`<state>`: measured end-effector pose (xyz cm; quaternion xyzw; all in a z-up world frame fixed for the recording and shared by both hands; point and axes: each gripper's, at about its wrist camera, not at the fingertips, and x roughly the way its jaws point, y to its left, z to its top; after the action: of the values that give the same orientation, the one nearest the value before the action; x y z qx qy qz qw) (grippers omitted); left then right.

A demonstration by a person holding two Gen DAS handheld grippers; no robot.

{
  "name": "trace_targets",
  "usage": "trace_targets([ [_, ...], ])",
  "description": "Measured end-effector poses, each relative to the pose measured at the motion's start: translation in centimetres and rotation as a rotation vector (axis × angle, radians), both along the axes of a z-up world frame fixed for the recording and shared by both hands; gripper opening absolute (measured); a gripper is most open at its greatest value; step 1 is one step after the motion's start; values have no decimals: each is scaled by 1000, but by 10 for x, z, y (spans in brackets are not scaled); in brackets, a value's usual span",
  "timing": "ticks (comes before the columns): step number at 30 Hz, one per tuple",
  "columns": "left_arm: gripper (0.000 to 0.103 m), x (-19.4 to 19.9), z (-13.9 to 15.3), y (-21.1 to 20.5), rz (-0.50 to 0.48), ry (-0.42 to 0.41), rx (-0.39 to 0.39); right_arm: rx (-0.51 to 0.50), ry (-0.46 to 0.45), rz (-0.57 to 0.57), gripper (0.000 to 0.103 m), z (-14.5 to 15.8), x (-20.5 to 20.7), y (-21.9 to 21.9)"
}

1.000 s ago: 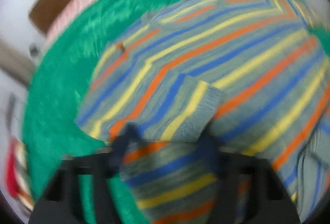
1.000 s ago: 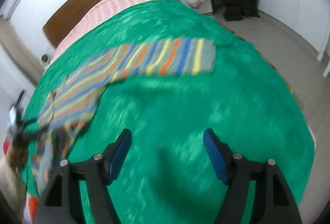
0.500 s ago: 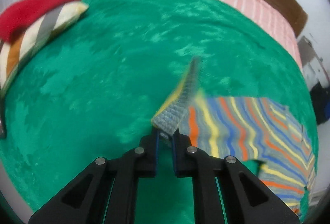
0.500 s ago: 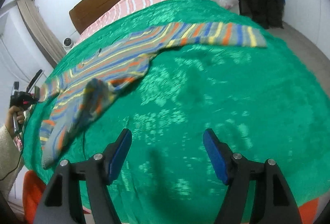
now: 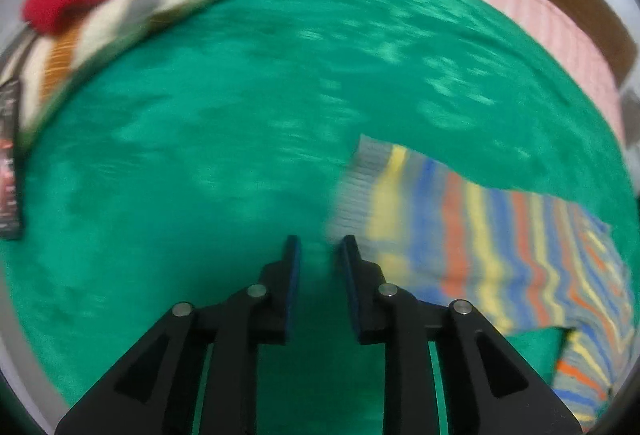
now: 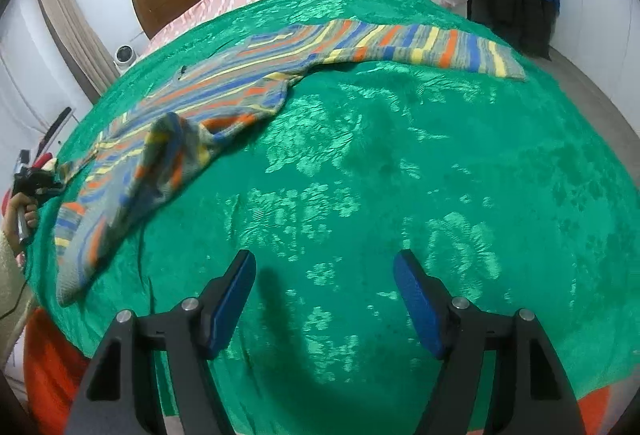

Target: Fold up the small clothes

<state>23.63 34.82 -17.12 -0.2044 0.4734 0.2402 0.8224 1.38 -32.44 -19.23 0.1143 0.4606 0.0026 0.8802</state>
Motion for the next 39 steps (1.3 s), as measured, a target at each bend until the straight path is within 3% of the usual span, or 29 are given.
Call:
trace_targets([
  [3,22,-30,8,20,47,22,24,-18,13,-5,71,5,2,1],
  [5,23,-53,17,14,6,6,35,3,2,28,71,14,5,10],
  [7,35,-77,25,-10,-100,-7,17,89,-5,83,72,24,12,23],
  [10,54,-113,23,-64,-257,-23,-57,311,15,175,77,30,39,49],
  [11,54,-125,20,-86,-313,-21,-92,389,29,207,77,28,53,61],
  [14,54,-145,10,-134,-432,-9,-162,473,85,234,76,10,89,88],
  [17,54,-168,10,-172,-518,-11,-216,501,198,223,7,-13,103,92],
  [19,66,-181,15,-184,-558,-31,-224,550,187,232,5,-2,91,74],
  [22,82,-200,16,-202,-617,-58,-195,523,142,233,5,29,55,31],
  [25,82,-194,1,-224,-706,-45,-227,480,124,148,5,46,24,-15],
  [30,82,-184,-10,-241,-750,-84,-326,313,160,30,1,28,0,-55],
  [34,82,-172,-3,-249,-778,-137,-345,216,182,-13,2,8,-8,-60],
  [39,80,-140,16,-299,-1007,-155,-464,164,126,85,9,22,-8,-29],
])
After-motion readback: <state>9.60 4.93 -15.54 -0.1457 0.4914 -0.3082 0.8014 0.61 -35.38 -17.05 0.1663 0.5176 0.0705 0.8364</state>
